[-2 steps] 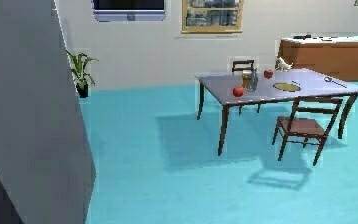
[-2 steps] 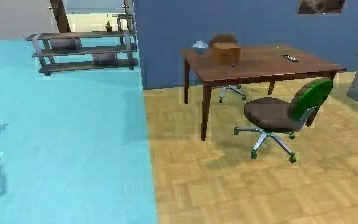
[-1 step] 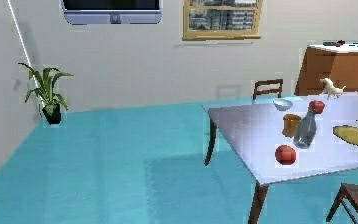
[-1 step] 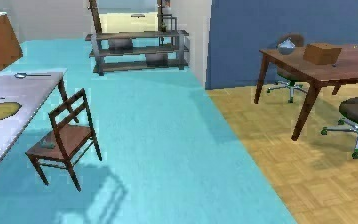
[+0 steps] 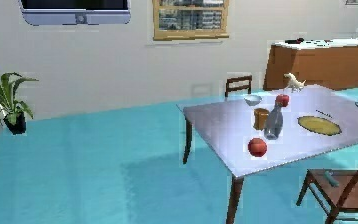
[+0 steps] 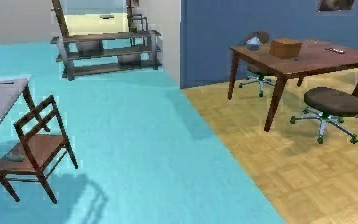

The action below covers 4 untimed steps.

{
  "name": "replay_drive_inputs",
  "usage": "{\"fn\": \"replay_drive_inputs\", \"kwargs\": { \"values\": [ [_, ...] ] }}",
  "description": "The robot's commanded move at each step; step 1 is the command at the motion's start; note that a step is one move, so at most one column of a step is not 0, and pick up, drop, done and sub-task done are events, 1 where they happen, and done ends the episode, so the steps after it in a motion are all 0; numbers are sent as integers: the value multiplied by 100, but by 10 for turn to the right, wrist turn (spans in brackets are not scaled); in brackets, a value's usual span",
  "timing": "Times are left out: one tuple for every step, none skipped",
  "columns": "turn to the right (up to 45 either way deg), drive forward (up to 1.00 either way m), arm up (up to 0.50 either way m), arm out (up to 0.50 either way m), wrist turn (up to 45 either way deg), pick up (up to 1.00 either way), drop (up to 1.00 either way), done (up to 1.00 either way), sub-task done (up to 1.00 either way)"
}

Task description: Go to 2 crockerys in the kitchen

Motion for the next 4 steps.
{"fn": "replay_drive_inputs", "kwargs": {
  "values": [
    [0, 65, 0, 0, 0, 0, 0, 0, 0],
    [390, 0, 0, 0, 0, 0, 0, 0, 0],
    [0, 0, 0, 0, 0, 0, 0, 0, 100],
    [-450, 0, 0, 0, 0, 0, 0, 0, 0]
  ]
}}
